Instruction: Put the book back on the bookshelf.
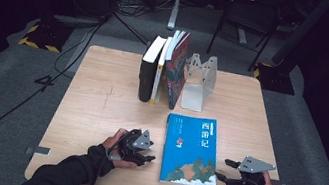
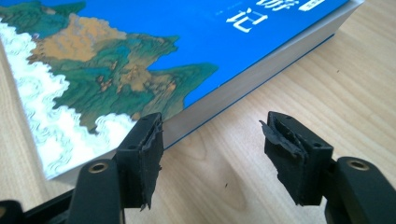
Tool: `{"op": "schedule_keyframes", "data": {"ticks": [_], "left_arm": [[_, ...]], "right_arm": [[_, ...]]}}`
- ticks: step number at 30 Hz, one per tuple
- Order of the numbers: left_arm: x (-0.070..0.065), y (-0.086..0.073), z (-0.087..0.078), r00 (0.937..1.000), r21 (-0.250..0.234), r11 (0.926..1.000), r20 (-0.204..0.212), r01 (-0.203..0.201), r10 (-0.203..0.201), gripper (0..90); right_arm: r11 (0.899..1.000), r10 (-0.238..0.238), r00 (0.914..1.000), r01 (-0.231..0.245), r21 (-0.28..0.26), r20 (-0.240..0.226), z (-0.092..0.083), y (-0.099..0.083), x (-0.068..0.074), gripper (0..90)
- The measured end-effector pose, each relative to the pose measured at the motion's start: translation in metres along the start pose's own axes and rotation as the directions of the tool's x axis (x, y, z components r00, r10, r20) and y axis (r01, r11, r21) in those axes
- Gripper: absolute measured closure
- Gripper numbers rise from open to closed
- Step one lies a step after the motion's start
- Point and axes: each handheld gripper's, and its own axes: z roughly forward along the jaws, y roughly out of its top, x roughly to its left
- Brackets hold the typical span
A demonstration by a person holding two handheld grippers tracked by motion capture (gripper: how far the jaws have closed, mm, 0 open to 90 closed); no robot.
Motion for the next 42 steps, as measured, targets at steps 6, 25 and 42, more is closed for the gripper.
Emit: {"op": "schedule_keyframes", "data": {"ticks": [6,25,42], "left_arm": [[-0.013,-0.008,-0.007,0.9986,-0.002,0.9997,0.047,-0.023,0.023,47.9],[-0.010,-0.023,-0.008,0.9923,-0.011,0.9999,0.123,-0.009,0.010,27.6],[-0.015,-0.020,-0.013,0.9974,0.035,0.9993,0.071,0.008,-0.010,22.9]], "right_arm": [[1.000,-0.001,0.9989,0.003,0.031,-0.048,-0.002,-0.007,0.002,37.6],[0.997,-0.056,0.9909,0.062,0.052,-0.123,-0.003,-0.008,0.009,49.6],[0.995,-0.089,0.9885,0.093,0.024,-0.122,0.004,0.001,0.018,33.9]]}}
